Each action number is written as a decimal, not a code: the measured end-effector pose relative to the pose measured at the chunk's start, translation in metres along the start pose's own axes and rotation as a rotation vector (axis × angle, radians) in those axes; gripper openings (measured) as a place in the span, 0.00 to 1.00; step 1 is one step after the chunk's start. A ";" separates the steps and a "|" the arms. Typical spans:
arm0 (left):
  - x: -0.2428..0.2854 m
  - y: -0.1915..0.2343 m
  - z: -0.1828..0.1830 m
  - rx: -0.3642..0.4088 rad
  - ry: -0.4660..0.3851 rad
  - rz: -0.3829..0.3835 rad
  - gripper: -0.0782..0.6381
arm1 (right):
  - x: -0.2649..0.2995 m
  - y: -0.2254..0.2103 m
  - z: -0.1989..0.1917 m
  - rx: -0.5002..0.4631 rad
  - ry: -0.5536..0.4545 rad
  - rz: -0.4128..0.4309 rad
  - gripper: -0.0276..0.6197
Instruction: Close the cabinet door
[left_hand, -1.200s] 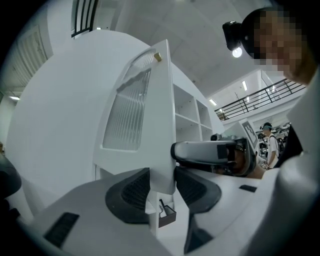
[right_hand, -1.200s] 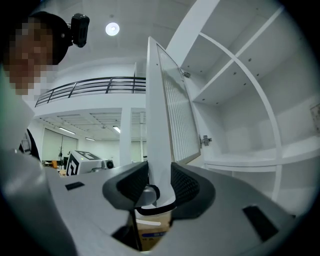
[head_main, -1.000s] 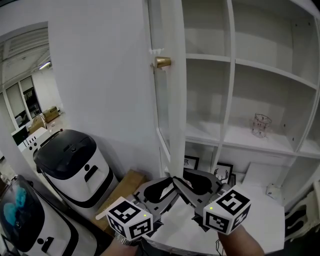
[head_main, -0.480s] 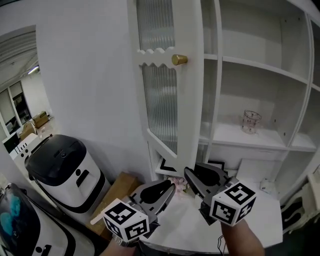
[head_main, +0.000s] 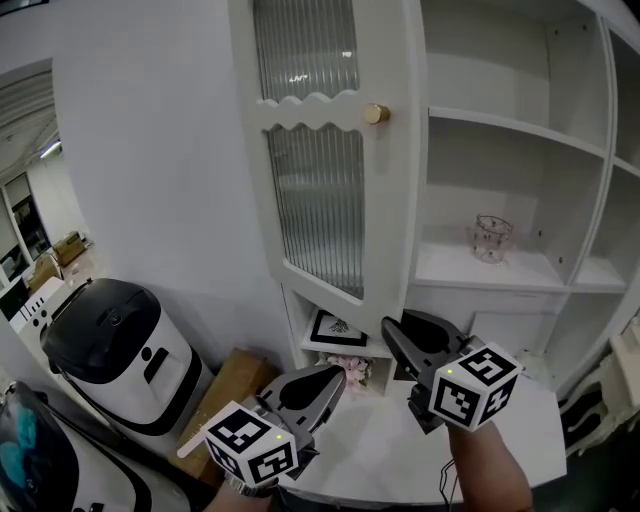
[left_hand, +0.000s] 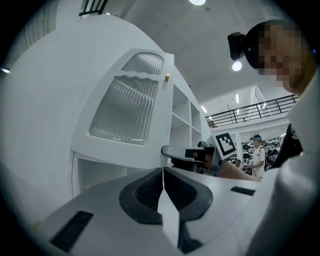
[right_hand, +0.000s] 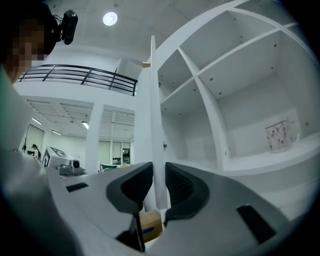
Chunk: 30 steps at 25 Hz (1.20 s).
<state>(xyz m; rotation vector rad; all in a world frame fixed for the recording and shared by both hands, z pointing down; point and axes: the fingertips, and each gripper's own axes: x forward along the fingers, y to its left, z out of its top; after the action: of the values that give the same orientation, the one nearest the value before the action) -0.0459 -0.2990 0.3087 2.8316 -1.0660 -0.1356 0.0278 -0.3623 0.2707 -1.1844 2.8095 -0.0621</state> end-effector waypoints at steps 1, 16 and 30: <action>0.001 0.001 -0.001 -0.003 0.001 -0.002 0.12 | 0.000 -0.004 0.000 0.004 -0.001 -0.005 0.15; 0.027 0.017 -0.010 -0.028 0.027 -0.030 0.12 | 0.007 -0.055 0.003 0.041 -0.006 -0.080 0.18; 0.037 0.030 -0.007 -0.029 0.033 -0.028 0.12 | 0.017 -0.095 0.004 -0.023 0.010 -0.190 0.27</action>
<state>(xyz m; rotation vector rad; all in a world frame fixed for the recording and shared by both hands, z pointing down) -0.0368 -0.3450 0.3184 2.8134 -1.0093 -0.1051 0.0845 -0.4408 0.2720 -1.4570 2.7043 -0.0493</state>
